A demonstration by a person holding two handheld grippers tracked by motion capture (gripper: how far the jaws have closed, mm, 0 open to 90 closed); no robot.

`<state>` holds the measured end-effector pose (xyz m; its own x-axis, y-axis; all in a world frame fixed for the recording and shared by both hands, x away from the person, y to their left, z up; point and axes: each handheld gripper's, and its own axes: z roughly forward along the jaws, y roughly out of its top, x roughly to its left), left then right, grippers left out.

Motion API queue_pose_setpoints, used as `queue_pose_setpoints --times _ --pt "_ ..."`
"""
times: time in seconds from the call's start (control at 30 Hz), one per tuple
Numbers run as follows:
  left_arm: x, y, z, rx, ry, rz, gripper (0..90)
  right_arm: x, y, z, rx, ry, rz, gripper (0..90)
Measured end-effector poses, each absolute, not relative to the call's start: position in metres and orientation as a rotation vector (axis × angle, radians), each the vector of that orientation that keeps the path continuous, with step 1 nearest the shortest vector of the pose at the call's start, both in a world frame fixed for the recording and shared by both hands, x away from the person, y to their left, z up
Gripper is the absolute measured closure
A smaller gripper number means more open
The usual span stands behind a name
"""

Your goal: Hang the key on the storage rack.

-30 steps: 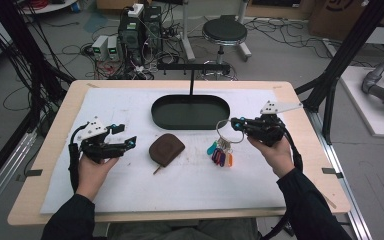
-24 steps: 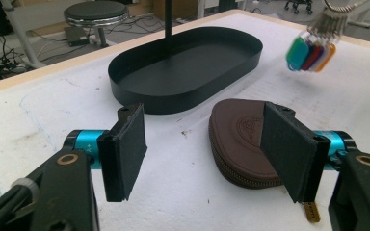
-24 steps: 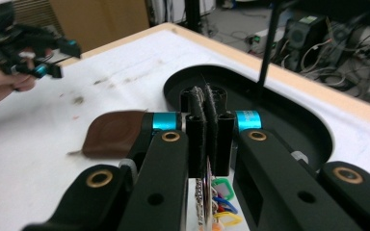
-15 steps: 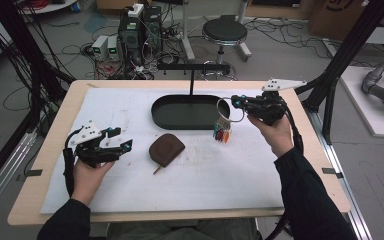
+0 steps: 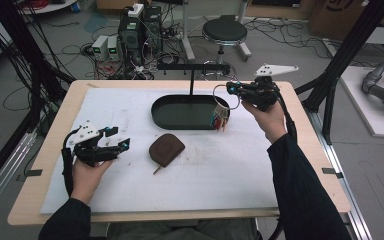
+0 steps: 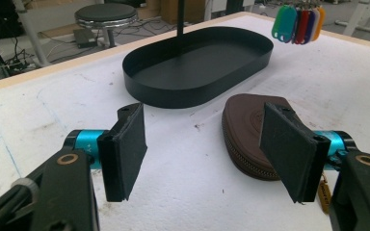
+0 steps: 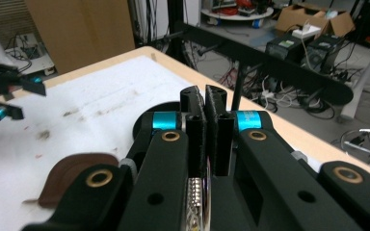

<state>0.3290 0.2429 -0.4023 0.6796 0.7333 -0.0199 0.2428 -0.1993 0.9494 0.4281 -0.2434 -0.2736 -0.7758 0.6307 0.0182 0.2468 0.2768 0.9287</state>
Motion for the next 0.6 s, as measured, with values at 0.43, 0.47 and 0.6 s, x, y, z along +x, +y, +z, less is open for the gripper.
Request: queue_pose_setpoints --times 0.43,0.47,0.6 --pt "0.33 0.244 -0.403 1.761 0.775 0.54 33.6 0.461 -0.232 -0.271 0.815 2.15 1.475 88.3" --pt "0.33 0.244 -0.403 1.756 0.78 0.537 33.6 0.464 -0.233 -0.272 0.815 2.149 1.476 88.3" --pt "0.33 0.245 -0.403 1.76 0.778 0.539 33.6 0.473 -0.234 -0.276 0.829 2.148 1.462 88.3"
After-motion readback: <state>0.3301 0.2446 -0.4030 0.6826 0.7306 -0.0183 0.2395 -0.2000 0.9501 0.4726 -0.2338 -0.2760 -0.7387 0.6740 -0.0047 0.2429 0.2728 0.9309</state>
